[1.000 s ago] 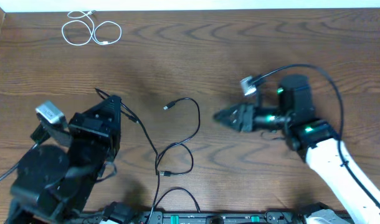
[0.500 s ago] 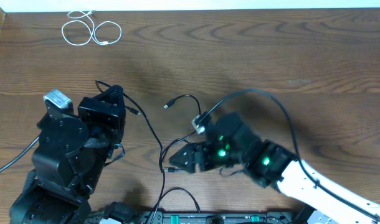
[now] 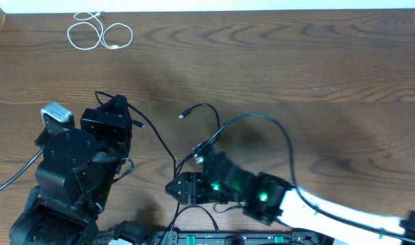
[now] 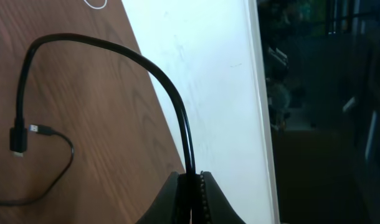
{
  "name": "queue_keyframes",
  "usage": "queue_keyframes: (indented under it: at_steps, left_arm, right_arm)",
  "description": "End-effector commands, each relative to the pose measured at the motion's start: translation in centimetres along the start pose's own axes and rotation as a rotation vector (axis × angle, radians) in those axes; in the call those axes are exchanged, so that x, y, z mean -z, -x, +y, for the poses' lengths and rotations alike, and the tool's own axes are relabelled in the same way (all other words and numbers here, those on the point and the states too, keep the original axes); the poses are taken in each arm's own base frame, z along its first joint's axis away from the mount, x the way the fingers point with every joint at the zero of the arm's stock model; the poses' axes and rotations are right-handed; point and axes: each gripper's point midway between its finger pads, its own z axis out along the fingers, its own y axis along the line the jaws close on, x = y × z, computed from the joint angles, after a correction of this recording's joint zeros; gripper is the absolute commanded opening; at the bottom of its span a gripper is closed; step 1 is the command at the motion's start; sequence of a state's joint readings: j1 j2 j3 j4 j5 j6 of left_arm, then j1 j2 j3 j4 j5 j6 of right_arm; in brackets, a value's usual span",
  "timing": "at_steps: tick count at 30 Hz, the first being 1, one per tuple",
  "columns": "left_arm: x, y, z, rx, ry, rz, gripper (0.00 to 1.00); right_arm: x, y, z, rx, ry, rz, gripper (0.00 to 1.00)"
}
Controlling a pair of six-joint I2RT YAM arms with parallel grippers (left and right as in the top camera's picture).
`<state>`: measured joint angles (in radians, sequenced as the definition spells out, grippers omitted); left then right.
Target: Untangle cables
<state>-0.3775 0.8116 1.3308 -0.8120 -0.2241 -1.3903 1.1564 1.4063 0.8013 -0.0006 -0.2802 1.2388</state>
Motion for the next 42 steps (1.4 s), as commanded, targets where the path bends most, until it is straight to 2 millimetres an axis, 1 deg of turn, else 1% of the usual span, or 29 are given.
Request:
queue_keyframes:
  at_steps: [1, 3, 4, 6, 8, 10, 12, 13, 15, 17, 20, 21, 24, 25, 26, 27, 30, 32, 33, 35, 37, 38, 39, 42]
  left_arm:
    - [0.2, 0.6, 0.1, -0.009, 0.007, -0.027, 0.07]
    - [0.2, 0.6, 0.3, -0.012, 0.015, -0.028, 0.07]
    - [0.2, 0.6, 0.4, -0.012, 0.018, -0.03, 0.07]
    - [0.2, 0.6, 0.4, -0.013, 0.02, -0.029, 0.08]
    - [0.2, 0.6, 0.5, -0.014, 0.022, -0.029, 0.07]
    - [0.2, 0.6, 0.5, -0.014, 0.024, -0.029, 0.07]
    - [0.2, 0.6, 0.7, -0.016, 0.03, -0.028, 0.08]
    - [0.2, 0.6, 0.8, -0.017, 0.033, -0.028, 0.07]
    - [0.3, 0.6, 1.1, -0.021, 0.047, -0.03, 0.07]
    - [0.3, 0.9, 1.5, -0.026, 0.064, -0.046, 0.07]
    - [0.4, 1.8, 2.2, -0.037, 0.097, -0.099, 0.07]
    - [0.6, 2.7, 2.9, -0.047, 0.125, -0.155, 0.07]
    - [1.1, 4.3, 3.8, -0.068, 0.169, -0.247, 0.07]
    - [1.2, 4.7, 4.0, -0.074, 0.181, -0.275, 0.08]
    - [1.5, 5.4, 4.3, -0.084, 0.198, -0.313, 0.07]
    - [1.8, 6.0, 4.7, -0.094, 0.218, -0.35, 0.08]
    - [2.5, 7.1, 5.6, -0.124, 0.265, -0.418, 0.08]
    - [2.8, 7.5, 6.2, -0.141, 0.292, -0.438, 0.07]
    - [2.9, 7.4, 6.4, -0.147, 0.303, -0.436, 0.07]
    - [2.9, 7.4, 6.7, -0.155, 0.316, -0.434, 0.07]
    - [3.1, 7.4, 7.1, -0.166, 0.335, -0.431, 0.07]
    - [3.1, 7.4, 7.3, -0.171, 0.344, -0.43, 0.07]
    - [3.2, 7.4, 7.6, -0.178, 0.356, -0.429, 0.08]
    - [3.7, 7.7, 8.4, -0.203, 0.395, -0.443, 0.07]
  right_arm:
    - [-1.8, -1.5, -0.1, -0.071, 0.0, 0.049, 0.65]
    - [-2.5, -1.9, -0.1, -0.08, 0.008, 0.068, 0.64]
    - [-2.8, -2.1, -0.2, -0.085, 0.011, 0.078, 0.61]
    - [-3.2, -2.1, -0.4, -0.086, 0.009, 0.08, 0.47]
    - [-3.2, -2.0, -0.5, -0.086, 0.006, 0.078, 0.36]
    - [-3.2, -1.7, -0.5, -0.087, 0.007, 0.072, 0.29]
    - [-3.1, -1.4, -0.6, -0.068, 0.007, 0.065, 0.18]
    - [-3.1, -1.2, -0.7, -0.056, 0.006, 0.063, 0.15]
    - [-3.0, -0.9, -0.9, -0.04, 0.003, 0.056, 0.06]
    - [-2.9, -0.7, -1.1, -0.038, -0.001, 0.06, 0.05]
    - [-2.8, -0.3, -1.1, -0.007, 0.006, 0.063, 0.08]
    - [-2.6, -0.2, -0.9, 0.012, 0.017, 0.072, 0.08]
    - [-2.0, -0.1, -1.1, 0.034, 0.007, 0.076, 0.06]
    - [-1.8, 0.0, -1.3, 0.04, -0.003, 0.076, 0.05]
    - [-1.5, 0.2, -1.7, 0.041, -0.017, 0.074, 0.02]
    - [-1.2, 0.5, -2.1, 0.038, -0.031, 0.07, 0.01]
    - [-0.2, 1.5, -3.4, 0.043, -0.079, 0.055, 0.01]
    - [0.6, 2.3, -4.5, 0.035, -0.117, 0.044, 0.01]
    - [1.2, 3.0, -5.2, 0.043, -0.137, 0.033, 0.01]
    - [2.2, 3.8, -5.7, 0.052, -0.152, 0.018, 0.01]
    - [4.4, 5.7, -5.9, 0.068, -0.158, -0.037, 0.01]
    - [5.1, 6.3, -5.9, 0.07, -0.157, -0.056, 0.01]
    - [6.2, 7.2, -5.7, 0.077, -0.151, -0.086, 0.01]
    - [10.7, 10.5, -4.8, 0.12, -0.123, -0.219, 0.01]
